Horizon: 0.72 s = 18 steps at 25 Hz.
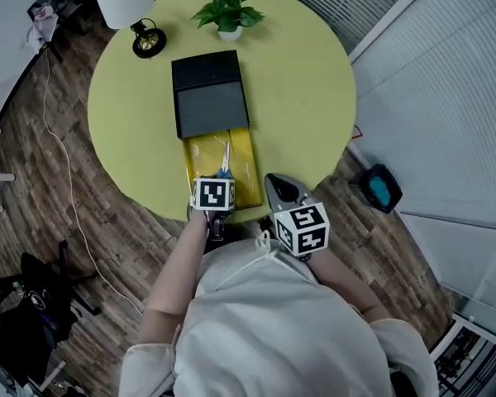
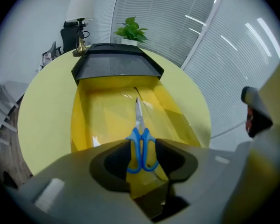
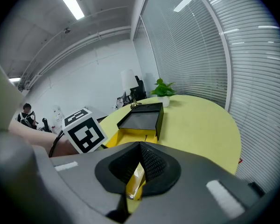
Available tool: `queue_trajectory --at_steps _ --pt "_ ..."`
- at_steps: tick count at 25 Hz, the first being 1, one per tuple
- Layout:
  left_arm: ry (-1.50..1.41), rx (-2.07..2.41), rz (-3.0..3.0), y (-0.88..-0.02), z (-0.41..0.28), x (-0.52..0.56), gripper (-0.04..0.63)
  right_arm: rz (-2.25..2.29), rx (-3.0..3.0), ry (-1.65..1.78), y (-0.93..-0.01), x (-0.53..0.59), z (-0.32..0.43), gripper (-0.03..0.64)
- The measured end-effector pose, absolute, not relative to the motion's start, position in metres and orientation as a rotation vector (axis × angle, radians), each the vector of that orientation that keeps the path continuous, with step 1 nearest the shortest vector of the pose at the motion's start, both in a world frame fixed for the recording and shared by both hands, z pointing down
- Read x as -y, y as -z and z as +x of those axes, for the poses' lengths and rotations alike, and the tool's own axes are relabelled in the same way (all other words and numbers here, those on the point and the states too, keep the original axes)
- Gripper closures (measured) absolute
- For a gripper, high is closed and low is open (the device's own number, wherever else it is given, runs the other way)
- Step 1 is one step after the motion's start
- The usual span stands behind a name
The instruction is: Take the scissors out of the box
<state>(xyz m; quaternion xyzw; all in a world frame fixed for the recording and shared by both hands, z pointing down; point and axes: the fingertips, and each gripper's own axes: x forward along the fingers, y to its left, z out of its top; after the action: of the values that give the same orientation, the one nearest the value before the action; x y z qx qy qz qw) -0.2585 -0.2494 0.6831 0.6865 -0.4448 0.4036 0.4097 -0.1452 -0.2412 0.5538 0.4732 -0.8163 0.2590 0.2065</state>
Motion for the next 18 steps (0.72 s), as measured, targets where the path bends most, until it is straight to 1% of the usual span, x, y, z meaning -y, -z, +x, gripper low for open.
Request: queue_trajectory --at_steps 3,7,9,18 --pt "-1.061 1.128 1.708 -0.692 -0.262 0.252 0.428 1.313 2.275 -0.727 -0.555 0.245 -0.143 0.618" --pt "-1.125 1.180 1.713 -0.697 -0.267 0.256 0.479 1.314 2.270 -0.734 -0.557 0.250 -0.138 0.618" --pt "-1.158 1.202 1.727 -0.698 -0.267 0.256 0.492 1.315 2.262 -0.744 -0.559 0.253 -0.135 0.618" --pt "-1.131 1.174 1.697 -0.700 -0.267 0.257 0.500 1.299 2.263 -0.743 -0.559 0.260 -0.132 0.618"
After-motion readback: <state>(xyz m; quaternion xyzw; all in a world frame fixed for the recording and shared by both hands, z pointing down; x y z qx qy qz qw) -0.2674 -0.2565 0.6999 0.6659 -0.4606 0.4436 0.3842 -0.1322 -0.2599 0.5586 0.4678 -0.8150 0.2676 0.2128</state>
